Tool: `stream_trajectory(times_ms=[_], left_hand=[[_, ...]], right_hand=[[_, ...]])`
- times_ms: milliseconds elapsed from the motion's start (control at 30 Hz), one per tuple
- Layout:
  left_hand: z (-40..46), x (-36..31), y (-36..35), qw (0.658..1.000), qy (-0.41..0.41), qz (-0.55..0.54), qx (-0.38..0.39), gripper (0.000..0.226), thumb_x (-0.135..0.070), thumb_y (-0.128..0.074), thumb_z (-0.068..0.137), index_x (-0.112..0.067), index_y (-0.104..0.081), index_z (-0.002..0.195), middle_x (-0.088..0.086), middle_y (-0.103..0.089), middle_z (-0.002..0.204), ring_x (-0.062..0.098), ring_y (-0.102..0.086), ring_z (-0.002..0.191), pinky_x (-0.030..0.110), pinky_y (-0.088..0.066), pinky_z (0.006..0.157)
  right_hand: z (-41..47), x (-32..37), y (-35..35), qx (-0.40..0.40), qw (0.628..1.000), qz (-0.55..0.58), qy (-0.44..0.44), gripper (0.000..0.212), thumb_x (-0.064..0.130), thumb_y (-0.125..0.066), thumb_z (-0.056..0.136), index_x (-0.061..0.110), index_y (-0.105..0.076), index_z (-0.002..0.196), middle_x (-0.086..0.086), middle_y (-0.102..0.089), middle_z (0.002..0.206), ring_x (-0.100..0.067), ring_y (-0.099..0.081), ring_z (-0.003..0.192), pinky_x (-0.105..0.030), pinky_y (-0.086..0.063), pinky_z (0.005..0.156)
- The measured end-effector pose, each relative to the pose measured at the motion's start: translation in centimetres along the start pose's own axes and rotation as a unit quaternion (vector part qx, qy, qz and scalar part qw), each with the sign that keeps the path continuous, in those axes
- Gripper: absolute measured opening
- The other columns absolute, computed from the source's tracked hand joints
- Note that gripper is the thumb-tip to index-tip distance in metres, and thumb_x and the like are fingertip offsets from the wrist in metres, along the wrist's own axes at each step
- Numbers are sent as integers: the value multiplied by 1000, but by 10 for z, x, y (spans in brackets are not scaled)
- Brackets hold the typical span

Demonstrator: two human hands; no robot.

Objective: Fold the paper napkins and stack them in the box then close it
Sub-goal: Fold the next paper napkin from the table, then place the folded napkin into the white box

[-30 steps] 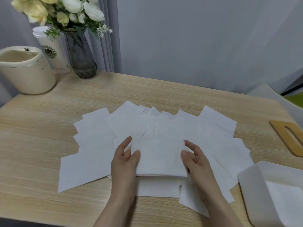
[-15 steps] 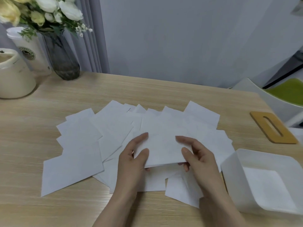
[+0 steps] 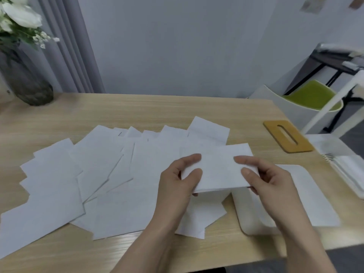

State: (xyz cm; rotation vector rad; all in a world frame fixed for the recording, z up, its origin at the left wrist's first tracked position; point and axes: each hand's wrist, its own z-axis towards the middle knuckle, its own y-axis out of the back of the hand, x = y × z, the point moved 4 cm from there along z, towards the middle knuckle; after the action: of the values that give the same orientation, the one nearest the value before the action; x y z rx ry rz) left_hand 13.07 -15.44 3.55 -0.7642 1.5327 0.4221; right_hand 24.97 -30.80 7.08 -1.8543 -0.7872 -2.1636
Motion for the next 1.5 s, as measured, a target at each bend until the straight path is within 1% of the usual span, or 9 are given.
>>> stream_trajectory(times_ms=[100,233,400,467,600,767,967,1267,1500], left_hand=[[0,3,-28,995,-29,88,30,31,-13,-65,88,-36,-70,110,-23,-67,110,-4,-61,98,19,-48,81],[-3,9,-62,973,-62,206,80,33,-23,-63,89,-42,-63,116,-35,-57,99,-7,-52,76,15,-40,75],[-2,15,-95,937,-126,310,97,38,-24,-62,91,-35,-60,127,-18,-59,121,3,-47,119,37,-34,108],[-2,19,-105,922,-150,341,103,38,-27,-59,94,-33,-58,131,-15,-56,134,0,-35,134,37,-9,120],[-4,27,-119,869,-197,437,123,38,-34,-48,98,-32,-53,136,-17,-55,136,-3,-12,146,38,30,112],[-7,28,-128,761,-238,590,130,41,-36,-37,99,-35,-51,138,-17,-63,123,10,-4,151,49,42,99],[-4,26,-131,680,-242,673,160,40,-33,-29,99,-35,-59,126,-17,-63,115,18,0,152,53,47,89],[1,32,-134,631,-251,707,199,44,-33,-25,99,-30,-66,114,-12,-53,106,24,4,151,53,46,90],[1,36,-134,639,-245,702,197,48,-36,-22,101,-25,-68,108,-3,-41,141,23,15,150,55,40,98]], right_hand=[[0,-8,32,-36,999,-30,2,30,4,-61,89,31,-73,90,22,-66,70,6,-56,62,-6,-43,57],[-4,-19,70,-74,996,-41,-4,27,2,-63,87,28,-71,87,23,-65,73,6,-54,59,-8,-44,57],[-11,-35,106,-118,986,-108,-39,21,7,-68,84,27,-71,77,16,-56,62,-3,-45,57,-14,-40,60],[-14,-39,113,-134,973,-183,-42,20,13,-68,84,32,-69,77,17,-61,70,-2,-51,70,-22,-39,68],[-18,-41,118,-142,917,-371,-31,21,22,-67,86,39,-64,74,22,-61,80,-9,-49,93,-25,-16,79],[-20,-44,114,-159,871,-464,-9,17,18,-70,82,32,-69,72,18,-59,71,-7,-48,95,-31,-10,97],[-19,-54,111,-123,836,-533,-39,13,24,-65,88,32,-74,81,16,-60,68,-7,-49,111,-42,15,108],[-9,-72,118,-67,869,-480,-100,26,23,-51,96,41,-69,97,21,-52,72,2,-38,118,-39,23,105],[-11,-69,116,-86,848,-515,-94,31,18,-45,97,38,-68,105,15,-47,79,-1,-36,125,-40,21,104]])
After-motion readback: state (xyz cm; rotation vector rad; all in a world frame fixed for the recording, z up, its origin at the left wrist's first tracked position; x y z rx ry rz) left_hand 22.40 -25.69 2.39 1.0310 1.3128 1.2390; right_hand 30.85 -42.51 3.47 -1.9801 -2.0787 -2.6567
